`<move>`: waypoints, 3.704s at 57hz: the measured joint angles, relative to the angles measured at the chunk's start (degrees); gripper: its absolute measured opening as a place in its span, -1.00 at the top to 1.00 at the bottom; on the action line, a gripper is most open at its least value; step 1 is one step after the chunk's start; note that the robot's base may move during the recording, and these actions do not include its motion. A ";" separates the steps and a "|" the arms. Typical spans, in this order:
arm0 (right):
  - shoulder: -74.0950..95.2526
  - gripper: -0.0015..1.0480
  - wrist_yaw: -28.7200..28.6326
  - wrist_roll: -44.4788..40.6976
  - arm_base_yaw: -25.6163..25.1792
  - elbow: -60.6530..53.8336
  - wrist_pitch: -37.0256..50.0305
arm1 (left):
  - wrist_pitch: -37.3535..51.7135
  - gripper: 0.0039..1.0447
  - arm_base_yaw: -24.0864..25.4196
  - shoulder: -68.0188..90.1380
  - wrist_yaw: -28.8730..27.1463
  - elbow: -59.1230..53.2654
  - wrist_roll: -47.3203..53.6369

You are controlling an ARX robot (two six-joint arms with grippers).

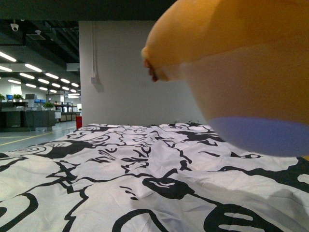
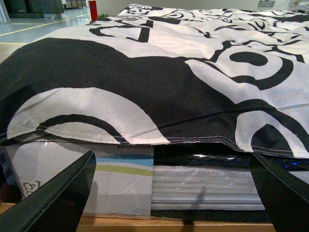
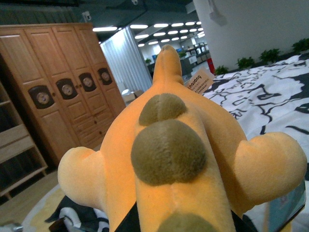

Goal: Put away toys

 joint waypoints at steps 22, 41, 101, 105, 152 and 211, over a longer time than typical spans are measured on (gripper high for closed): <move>-0.31 0.86 2.47 -2.58 0.59 0.00 -2.12 | 0.00 -0.88 0.00 0.00 0.00 0.00 0.00; -9.57 0.86 31.52 -23.69 -0.15 -8.72 -18.64 | 0.00 -0.88 0.00 0.02 0.02 0.00 -0.02; -23.08 0.86 15.76 -25.07 -16.39 -25.90 -12.63 | 0.00 -0.88 0.00 0.00 0.00 0.00 0.00; -23.39 0.86 15.78 -25.07 -16.39 -26.21 -12.59 | 0.00 -0.88 0.00 0.00 0.02 0.00 0.00; -25.92 0.86 15.72 -25.07 -16.48 -29.49 -12.15 | 0.00 -0.88 0.00 0.02 0.00 0.00 0.00; -25.75 0.86 15.91 -25.24 -16.55 -30.03 -12.96 | 0.00 -0.88 0.04 -0.07 -1.38 0.00 0.26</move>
